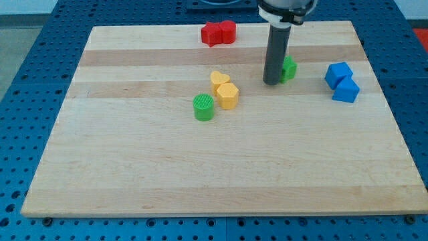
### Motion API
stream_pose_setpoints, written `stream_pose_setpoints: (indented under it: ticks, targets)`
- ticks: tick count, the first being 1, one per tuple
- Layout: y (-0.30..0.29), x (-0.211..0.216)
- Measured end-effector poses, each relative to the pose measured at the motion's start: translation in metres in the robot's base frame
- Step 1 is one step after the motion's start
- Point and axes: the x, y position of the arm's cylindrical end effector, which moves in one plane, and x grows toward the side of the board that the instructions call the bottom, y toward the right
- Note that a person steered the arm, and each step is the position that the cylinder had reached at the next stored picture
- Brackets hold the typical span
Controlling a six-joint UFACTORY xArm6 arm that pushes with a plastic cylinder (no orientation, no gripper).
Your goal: Move the green star towards the top right corner of the board
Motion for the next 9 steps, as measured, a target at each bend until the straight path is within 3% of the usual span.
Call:
stream_pose_setpoints:
  ticks: [3, 7, 9]
  targets:
    - [0.055, -0.012]
    - [0.056, -0.097]
    - [0.059, -0.112]
